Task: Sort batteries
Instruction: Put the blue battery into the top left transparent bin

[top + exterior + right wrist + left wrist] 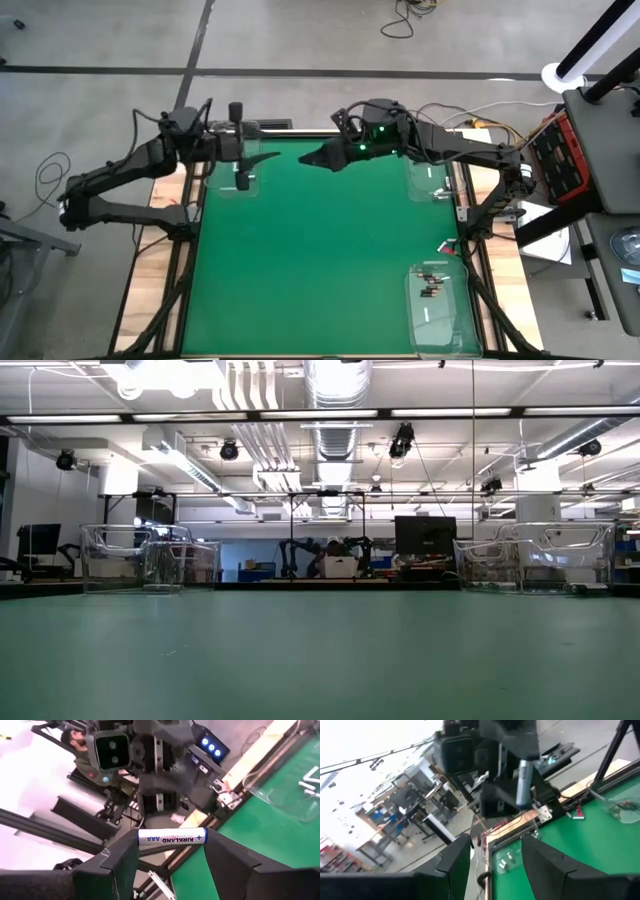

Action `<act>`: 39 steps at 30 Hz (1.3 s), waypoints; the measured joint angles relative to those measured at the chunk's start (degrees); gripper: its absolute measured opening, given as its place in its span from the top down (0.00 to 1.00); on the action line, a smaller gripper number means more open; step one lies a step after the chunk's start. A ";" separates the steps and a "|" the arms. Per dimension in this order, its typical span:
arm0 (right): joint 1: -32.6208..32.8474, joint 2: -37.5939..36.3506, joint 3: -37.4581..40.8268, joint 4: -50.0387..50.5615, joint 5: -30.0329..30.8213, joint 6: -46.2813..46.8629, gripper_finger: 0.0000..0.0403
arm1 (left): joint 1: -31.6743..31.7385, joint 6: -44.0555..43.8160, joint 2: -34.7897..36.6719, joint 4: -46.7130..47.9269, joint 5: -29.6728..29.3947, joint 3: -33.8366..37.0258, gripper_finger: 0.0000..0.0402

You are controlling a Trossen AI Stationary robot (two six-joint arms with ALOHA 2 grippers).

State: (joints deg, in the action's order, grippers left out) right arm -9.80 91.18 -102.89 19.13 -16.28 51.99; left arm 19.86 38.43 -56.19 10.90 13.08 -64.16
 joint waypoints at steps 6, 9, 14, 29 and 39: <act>-0.02 0.00 0.02 -1.64 1.25 -0.80 0.50 | -3.31 0.02 -5.61 -1.43 0.05 -3.59 0.61; -0.09 0.00 0.04 -0.90 2.01 0.54 0.50 | -4.87 -1.00 -7.74 -1.34 0.05 -5.97 0.61; -0.11 0.00 0.04 -0.86 2.91 1.22 0.50 | -5.97 -1.85 -10.05 -1.13 0.14 -8.84 0.61; -0.11 0.00 0.07 -2.18 2.93 0.73 0.50 | -5.99 -2.99 -13.09 -1.86 0.07 -10.21 0.68; -0.11 0.00 0.15 -4.19 2.78 0.73 0.50 | -6.05 -5.71 -13.15 -1.87 -0.18 -10.21 0.95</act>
State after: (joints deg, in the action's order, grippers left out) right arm -9.91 91.18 -102.74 14.94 -13.50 52.71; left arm 13.80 32.71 -69.34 9.03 12.90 -74.37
